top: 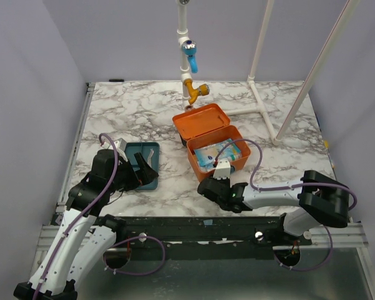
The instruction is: Organize the medicine kit
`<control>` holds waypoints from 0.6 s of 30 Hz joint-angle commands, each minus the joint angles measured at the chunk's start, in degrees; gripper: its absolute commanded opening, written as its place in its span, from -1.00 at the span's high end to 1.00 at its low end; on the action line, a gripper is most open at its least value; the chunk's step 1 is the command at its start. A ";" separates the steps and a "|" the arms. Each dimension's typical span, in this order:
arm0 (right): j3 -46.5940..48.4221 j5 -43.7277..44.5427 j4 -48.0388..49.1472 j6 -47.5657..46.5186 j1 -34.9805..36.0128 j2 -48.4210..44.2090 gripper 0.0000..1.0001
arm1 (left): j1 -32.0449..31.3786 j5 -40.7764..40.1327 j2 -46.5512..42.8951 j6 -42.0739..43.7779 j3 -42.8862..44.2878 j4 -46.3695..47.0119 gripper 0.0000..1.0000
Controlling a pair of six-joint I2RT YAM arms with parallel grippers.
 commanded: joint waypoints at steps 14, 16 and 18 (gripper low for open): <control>4.39 -4.82 -9.54 -3.58 -0.15 -19.65 0.63 | 1.84 -3.39 4.17 1.62 -0.35 3.54 -0.97; 6.23 -5.95 -10.27 -4.57 -0.02 -19.67 0.65 | 2.86 -4.73 5.96 2.21 -0.38 4.34 -0.97; 7.32 -6.79 -10.32 -5.29 0.21 -19.89 0.67 | 4.31 -5.88 7.79 2.75 -0.20 5.07 -0.97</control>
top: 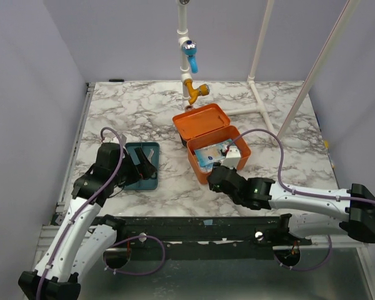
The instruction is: Organize the medicine kit
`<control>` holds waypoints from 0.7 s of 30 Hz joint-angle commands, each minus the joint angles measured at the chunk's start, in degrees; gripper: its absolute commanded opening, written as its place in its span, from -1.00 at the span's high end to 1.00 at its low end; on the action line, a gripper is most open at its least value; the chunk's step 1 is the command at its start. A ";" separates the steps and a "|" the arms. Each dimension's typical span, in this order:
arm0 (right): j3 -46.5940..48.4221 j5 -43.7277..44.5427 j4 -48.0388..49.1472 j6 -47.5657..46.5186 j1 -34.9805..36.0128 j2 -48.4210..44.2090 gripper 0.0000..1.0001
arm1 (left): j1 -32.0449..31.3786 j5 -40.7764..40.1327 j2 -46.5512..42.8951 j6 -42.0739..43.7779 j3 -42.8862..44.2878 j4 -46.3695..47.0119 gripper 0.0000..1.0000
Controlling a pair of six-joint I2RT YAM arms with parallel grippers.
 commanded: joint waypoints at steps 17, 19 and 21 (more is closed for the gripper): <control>6.52 -7.49 -0.95 -4.77 2.07 -0.28 0.67 | 17.32 -8.60 20.95 7.09 7.65 4.52 -0.97; 6.65 -8.04 -0.72 -5.11 2.21 -0.19 0.67 | 20.25 -8.60 23.19 7.18 8.58 5.40 -0.96; 6.65 -8.35 -0.70 -5.15 2.27 -0.27 0.67 | 21.54 -8.54 25.87 7.34 9.68 5.91 -0.94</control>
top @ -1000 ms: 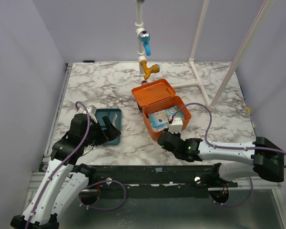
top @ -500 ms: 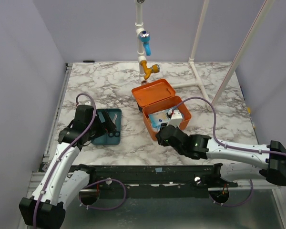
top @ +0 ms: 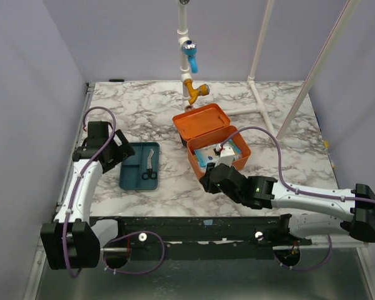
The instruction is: Organize the medicine kit
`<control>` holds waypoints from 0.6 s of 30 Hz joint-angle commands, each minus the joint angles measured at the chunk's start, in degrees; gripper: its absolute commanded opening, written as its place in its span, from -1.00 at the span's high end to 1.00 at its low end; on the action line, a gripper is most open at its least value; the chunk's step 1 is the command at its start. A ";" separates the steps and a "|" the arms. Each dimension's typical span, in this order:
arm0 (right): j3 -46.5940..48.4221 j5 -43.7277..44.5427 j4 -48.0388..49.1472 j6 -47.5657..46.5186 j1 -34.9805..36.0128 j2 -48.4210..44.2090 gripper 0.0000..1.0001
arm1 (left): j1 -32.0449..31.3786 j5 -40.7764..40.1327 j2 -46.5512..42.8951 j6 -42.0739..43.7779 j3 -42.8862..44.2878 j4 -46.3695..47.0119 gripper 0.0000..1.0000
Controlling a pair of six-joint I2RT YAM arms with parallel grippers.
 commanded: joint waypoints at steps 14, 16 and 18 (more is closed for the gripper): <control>-0.91 -2.20 -0.97 -0.59 0.94 -3.68 0.66 | 6.54 -3.63 23.13 4.39 10.71 0.34 -0.68; -1.19 -2.39 -1.07 -0.52 0.91 -3.92 0.65 | 6.70 -3.63 25.39 4.74 11.82 -0.25 -0.62; -1.51 -2.53 -0.78 -0.48 0.92 -4.29 0.65 | 6.75 -3.38 27.67 5.26 12.88 -0.75 -0.57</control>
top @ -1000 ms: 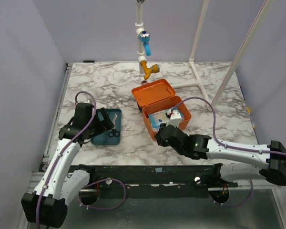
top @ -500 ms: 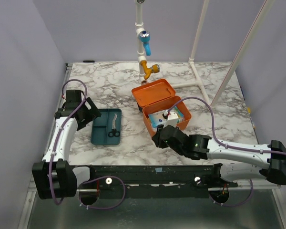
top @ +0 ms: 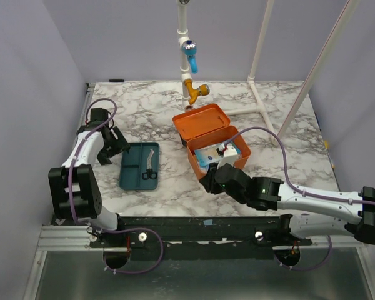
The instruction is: Organize the medicine kit
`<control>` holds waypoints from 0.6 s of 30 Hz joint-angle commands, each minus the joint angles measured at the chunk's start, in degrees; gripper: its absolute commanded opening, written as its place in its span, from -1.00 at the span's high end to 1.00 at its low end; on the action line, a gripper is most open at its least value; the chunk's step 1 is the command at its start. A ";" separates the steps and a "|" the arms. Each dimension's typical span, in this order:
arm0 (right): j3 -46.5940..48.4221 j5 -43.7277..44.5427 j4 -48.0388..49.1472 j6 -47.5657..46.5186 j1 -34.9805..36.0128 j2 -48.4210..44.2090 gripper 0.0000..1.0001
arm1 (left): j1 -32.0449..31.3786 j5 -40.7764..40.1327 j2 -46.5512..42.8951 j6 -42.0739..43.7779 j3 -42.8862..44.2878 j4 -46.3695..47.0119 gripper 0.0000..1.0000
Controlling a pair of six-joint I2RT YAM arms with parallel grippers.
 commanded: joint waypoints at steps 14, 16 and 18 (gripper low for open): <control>-2.74 -2.22 -0.35 0.00 0.54 -1.96 0.62 | 0.29 3.48 10.26 3.63 2.30 -1.99 -0.15; -2.80 -2.34 -0.39 -0.02 0.51 -2.08 0.61 | -0.23 3.63 9.91 3.52 1.84 -1.95 -0.06; -2.74 -2.50 -0.35 -0.17 0.47 -2.15 0.61 | -0.96 3.55 9.80 3.35 1.30 -1.95 0.01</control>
